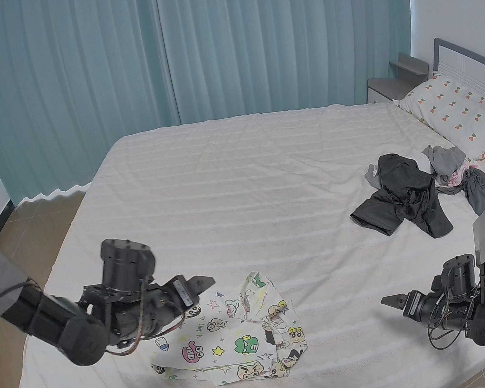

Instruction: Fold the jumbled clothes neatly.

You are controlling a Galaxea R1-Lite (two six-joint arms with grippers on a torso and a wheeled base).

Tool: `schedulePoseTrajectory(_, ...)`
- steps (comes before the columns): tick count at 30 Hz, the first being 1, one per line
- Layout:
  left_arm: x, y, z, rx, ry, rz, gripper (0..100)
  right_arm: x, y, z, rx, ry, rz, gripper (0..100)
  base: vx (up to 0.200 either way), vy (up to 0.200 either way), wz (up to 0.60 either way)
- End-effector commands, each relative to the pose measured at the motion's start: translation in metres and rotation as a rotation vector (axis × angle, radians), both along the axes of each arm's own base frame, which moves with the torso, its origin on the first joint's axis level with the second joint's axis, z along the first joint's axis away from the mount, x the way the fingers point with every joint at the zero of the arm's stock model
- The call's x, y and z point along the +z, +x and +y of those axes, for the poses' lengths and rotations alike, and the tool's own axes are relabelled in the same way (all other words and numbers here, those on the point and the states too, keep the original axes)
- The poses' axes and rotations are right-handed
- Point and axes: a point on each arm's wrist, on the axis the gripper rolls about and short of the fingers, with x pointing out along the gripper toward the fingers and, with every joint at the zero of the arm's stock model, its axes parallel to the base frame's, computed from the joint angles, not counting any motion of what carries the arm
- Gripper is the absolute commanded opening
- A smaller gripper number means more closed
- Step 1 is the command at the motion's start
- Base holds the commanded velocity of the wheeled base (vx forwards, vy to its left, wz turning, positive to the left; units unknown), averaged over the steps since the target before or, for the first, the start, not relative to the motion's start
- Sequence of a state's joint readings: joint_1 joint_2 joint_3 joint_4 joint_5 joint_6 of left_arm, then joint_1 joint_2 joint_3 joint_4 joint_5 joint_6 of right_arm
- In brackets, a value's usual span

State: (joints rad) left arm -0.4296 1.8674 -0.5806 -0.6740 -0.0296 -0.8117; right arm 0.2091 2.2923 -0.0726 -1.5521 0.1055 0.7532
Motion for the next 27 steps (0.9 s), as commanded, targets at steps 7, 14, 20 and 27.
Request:
schedulePoseTrajectory(7,-0.025,-0.031,0.056,0.045,-0.235,-0.039,100,0.020,0.043,0.087,0.186,0.020,-0.273,100,0.000,0.000,0.00)
schedulePoseTrajectory(14,-0.042,-0.036,0.061,0.005,-0.259,0.037,100,-0.001,0.036,0.096,0.184,0.048,-0.164,100,0.000,0.086,0.00)
schedulePoseTrajectory(20,-0.045,-0.040,0.059,-0.017,-0.263,0.062,100,-0.003,0.031,0.093,0.182,0.055,-0.190,100,0.000,0.200,0.00)
schedulePoseTrajectory(27,-0.050,-0.039,0.059,-0.011,-0.262,0.073,100,0.000,0.032,0.102,0.218,0.050,-0.223,100,0.000,0.000,0.00)
